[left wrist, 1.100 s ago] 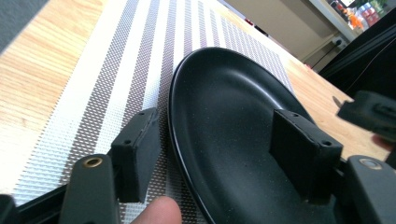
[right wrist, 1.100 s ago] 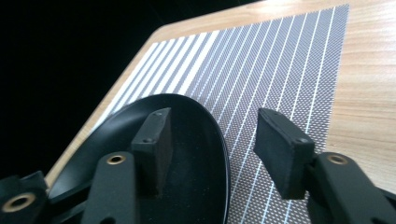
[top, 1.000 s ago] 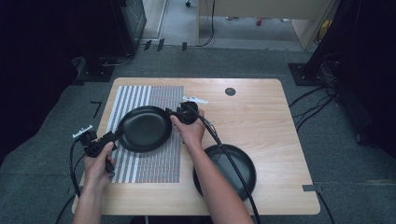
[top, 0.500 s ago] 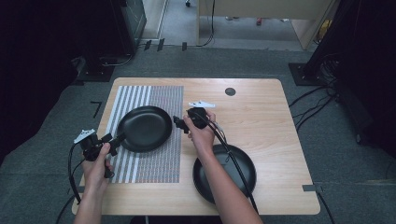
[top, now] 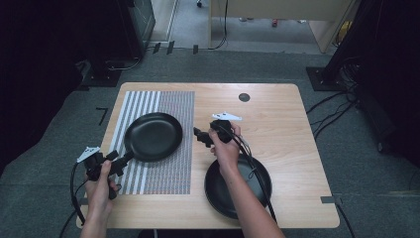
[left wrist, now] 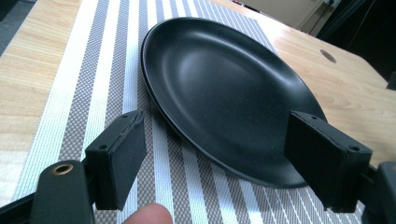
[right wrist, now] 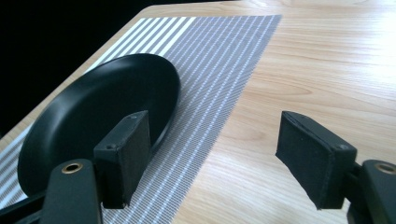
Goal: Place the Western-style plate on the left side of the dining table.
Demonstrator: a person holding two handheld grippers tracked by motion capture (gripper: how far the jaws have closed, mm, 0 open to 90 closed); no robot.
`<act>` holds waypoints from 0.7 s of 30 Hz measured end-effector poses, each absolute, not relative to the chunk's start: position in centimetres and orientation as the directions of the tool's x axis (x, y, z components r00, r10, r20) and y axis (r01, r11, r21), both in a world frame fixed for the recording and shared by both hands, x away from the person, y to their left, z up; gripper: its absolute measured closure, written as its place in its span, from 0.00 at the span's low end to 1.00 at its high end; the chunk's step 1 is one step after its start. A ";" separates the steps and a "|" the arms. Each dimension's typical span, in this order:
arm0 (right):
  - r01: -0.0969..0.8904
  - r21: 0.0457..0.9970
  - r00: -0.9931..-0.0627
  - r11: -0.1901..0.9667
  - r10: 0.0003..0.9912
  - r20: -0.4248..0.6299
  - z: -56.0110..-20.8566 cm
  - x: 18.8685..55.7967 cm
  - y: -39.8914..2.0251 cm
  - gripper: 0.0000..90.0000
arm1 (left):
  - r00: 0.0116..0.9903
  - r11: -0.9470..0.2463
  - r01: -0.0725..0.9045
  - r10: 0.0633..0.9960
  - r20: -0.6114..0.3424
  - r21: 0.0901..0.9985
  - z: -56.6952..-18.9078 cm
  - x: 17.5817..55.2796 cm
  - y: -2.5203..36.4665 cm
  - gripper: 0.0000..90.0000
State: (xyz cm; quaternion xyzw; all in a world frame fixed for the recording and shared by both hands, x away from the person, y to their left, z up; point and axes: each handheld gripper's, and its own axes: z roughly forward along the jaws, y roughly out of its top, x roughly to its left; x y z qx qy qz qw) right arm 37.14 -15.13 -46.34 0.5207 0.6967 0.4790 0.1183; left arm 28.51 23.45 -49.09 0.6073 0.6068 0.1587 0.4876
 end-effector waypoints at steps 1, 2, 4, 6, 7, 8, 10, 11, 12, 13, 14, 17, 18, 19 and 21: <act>0.609 0.794 -0.431 0.003 0.840 0.328 -46.4 37.0 -15.4 0.28 | 0.217 0.209 0.579 0.892 -0.396 0.788 -49.1 28.3 23.4 0.24; 0.609 0.794 -0.431 0.003 0.840 0.328 -46.4 37.0 -15.4 0.28 | 0.217 0.209 0.579 0.892 -0.396 0.788 -49.1 28.3 23.4 0.24; 0.608 0.794 -0.425 0.000 0.845 0.325 -46.4 36.4 -16.3 0.28 | 0.220 0.195 0.579 0.898 -0.382 0.792 -49.2 27.9 23.3 0.24; 0.605 0.796 -0.421 -0.004 0.847 0.324 -46.4 36.0 -16.9 0.28 | 0.219 0.190 0.579 0.901 -0.375 0.793 -49.2 27.7 23.3 0.24; 0.604 0.797 -0.419 -0.004 0.849 0.322 -46.4 35.8 -17.2 0.28 | 0.213 0.183 0.580 0.906 -0.365 0.794 -49.3 27.4 23.3 0.24; 0.602 0.799 -0.417 -0.005 0.851 0.319 -46.4 35.6 -17.5 0.28 | 0.210 0.178 0.582 0.910 -0.358 0.794 -49.4 27.3 23.4 0.24; 0.602 0.798 -0.414 -0.008 0.852 0.321 -46.4 35.2 -18.2 0.28 | 0.200 0.168 0.585 0.918 -0.342 0.793 -49.5 27.0 23.4 0.24; 0.603 0.798 -0.412 -0.012 0.851 0.324 -46.4 35.0 -18.5 0.28 | 0.196 0.164 0.586 0.922 -0.335 0.794 -49.5 26.9 23.4 0.24; 0.603 0.798 -0.410 -0.016 0.852 0.327 -46.4 34.8 -18.8 0.28 | 0.192 0.163 0.586 0.924 -0.331 0.794 -49.6 26.7 23.4 0.24; 0.603 0.797 -0.409 -0.017 0.851 0.328 -46.4 34.6 -19.1 0.28 | 0.193 0.155 0.586 0.927 -0.323 0.795 -49.7 26.6 23.4 0.24; 0.604 0.797 -0.408 -0.018 0.852 0.328 -46.4 34.5 -19.4 0.28 | 0.194 0.151 0.586 0.928 -0.319 0.796 -49.7 26.5 23.4 0.24; 0.603 0.798 -0.403 -0.021 0.855 0.327 -46.4 33.9 -20.3 0.28 | 0.195 0.136 0.587 0.933 -0.303 0.798 -49.9 26.2 23.4 0.24; 0.602 0.798 -0.400 -0.025 0.855 0.329 -46.4 33.7 -20.6 0.28 | 0.195 0.134 0.585 0.934 -0.299 0.800 -49.9 26.2 23.3 0.24; 0.600 0.800 -0.400 -0.027 0.856 0.328 -46.4 33.5 -21.0 0.28 | 0.197 0.127 0.584 0.936 -0.291 0.802 -49.9 26.1 23.3 0.24; 0.598 0.801 -0.394 -0.027 0.860 0.323 -46.4 33.1 -21.5 0.28 | 0.199 0.109 0.583 0.941 -0.272 0.805 -49.9 25.9 23.1 0.24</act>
